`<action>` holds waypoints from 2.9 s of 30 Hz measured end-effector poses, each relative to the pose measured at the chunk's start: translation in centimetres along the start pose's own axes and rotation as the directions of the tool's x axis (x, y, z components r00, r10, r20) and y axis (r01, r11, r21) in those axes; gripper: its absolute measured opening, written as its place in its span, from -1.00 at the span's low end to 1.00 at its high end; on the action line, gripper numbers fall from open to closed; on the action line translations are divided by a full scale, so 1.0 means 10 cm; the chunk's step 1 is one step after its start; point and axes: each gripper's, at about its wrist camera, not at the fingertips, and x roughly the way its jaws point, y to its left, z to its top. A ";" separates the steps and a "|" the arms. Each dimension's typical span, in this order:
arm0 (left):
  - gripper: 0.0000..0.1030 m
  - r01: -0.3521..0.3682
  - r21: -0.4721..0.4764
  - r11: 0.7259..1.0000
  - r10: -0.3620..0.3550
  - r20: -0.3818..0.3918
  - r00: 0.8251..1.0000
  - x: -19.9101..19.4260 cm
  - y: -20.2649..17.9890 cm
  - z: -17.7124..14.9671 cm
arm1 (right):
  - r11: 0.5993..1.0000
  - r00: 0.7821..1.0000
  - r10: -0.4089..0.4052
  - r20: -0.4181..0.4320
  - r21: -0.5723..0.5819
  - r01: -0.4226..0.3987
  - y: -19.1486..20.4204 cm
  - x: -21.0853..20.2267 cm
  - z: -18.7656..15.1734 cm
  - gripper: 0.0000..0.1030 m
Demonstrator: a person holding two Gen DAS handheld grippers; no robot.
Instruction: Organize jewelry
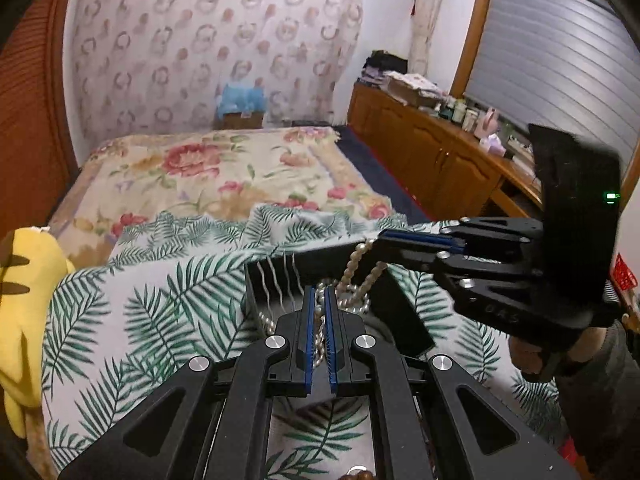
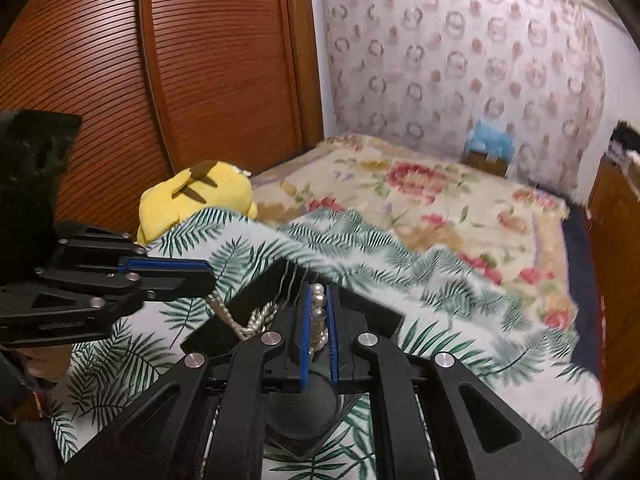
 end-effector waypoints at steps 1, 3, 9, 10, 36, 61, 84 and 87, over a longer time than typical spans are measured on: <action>-0.92 -0.004 -0.001 1.000 0.004 -0.002 1.000 -0.01 0.00 -0.03 | 1.000 1.000 0.001 -0.011 0.000 -0.001 0.01 0.05 -0.03 -0.83; -0.92 0.001 -0.005 1.000 -0.001 -0.005 1.000 -0.02 -0.01 -0.07 | 1.000 1.000 0.003 -0.017 -0.003 -0.003 0.02 0.07 -0.07 -0.83; -0.92 -0.006 0.004 1.000 0.006 -0.023 1.000 0.00 -0.06 -0.15 | 1.000 1.000 0.010 -0.008 0.021 -0.010 -0.01 0.05 -0.09 -0.82; -0.92 -0.006 0.002 1.000 0.006 -0.023 1.000 0.01 -0.05 -0.15 | 1.000 1.000 0.011 -0.009 0.023 -0.010 0.01 0.05 -0.09 -0.82; 0.47 -0.063 0.012 0.998 0.063 -0.065 0.996 -0.25 -0.11 -1.05 | 0.995 0.996 -0.064 -0.062 0.074 0.068 0.43 -0.48 -1.02 -0.64; 0.51 -0.016 -0.021 1.000 0.015 -0.042 0.999 -0.43 -0.01 -1.55 | 0.963 0.986 -0.036 -0.162 0.259 0.077 0.53 -0.35 -1.42 -0.21; 0.48 -0.075 0.097 0.992 0.087 -0.123 0.989 -0.26 -0.21 -1.59 | 0.985 0.997 -0.077 0.005 0.156 0.075 0.78 -0.87 -1.15 -0.94; 0.29 -0.086 0.099 0.991 0.097 -0.117 0.988 -0.27 -0.22 -1.59 | 0.987 0.997 -0.081 0.014 0.142 0.078 0.83 -0.90 -1.14 -0.94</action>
